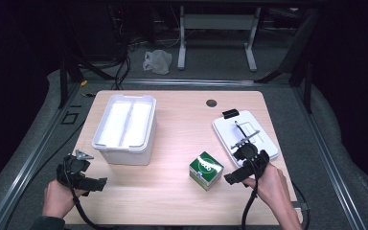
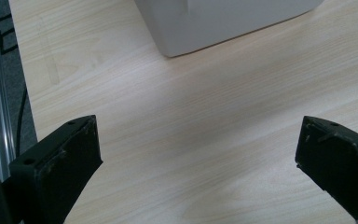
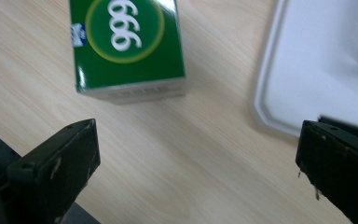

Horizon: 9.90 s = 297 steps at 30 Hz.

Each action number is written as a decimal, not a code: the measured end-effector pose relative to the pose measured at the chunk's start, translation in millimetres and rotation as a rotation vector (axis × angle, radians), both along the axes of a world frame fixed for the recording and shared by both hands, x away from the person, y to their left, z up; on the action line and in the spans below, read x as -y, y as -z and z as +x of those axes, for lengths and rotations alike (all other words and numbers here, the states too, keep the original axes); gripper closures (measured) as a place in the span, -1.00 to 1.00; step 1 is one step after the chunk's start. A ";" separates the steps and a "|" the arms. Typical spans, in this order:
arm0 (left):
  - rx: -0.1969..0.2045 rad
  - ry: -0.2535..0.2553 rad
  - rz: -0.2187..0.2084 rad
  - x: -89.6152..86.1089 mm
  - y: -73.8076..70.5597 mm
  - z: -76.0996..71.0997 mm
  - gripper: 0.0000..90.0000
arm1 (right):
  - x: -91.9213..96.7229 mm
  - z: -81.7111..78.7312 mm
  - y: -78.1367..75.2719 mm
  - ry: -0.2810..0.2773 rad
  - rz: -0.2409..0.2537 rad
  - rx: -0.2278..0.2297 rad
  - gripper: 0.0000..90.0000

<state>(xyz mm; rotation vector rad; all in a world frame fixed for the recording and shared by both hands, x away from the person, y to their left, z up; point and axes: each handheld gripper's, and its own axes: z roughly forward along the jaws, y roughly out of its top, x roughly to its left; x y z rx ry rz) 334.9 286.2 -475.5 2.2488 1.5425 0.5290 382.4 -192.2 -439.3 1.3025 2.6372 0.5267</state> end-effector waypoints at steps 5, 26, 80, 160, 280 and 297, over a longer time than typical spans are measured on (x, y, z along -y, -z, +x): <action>-0.009 -0.003 -0.002 -0.4 1.0 0.5 -1.00 | -20.0 9.9 -0.4 -0.040 0.013 -0.018 -1.00; -0.017 0.000 0.009 0.0 2.3 1.1 -1.00 | -90.8 50.4 35.5 -0.133 -0.081 -0.075 -1.00; -0.015 0.009 0.021 -1.9 3.1 -0.1 -1.00 | -101.8 38.7 38.2 -0.208 -0.152 -0.089 -0.62; 0.029 -0.019 -0.063 -13.3 -25.7 -12.6 -1.00 | 94.9 19.5 37.5 0.208 -0.107 -0.131 -1.00; -0.298 0.552 0.217 124.5 -57.3 147.3 0.99 | 103.2 11.4 -3.6 0.229 -0.075 -0.038 -1.00; -0.248 0.878 0.294 191.5 -58.2 102.8 0.99 | 104.4 11.1 -3.6 0.221 -0.072 -0.043 -1.00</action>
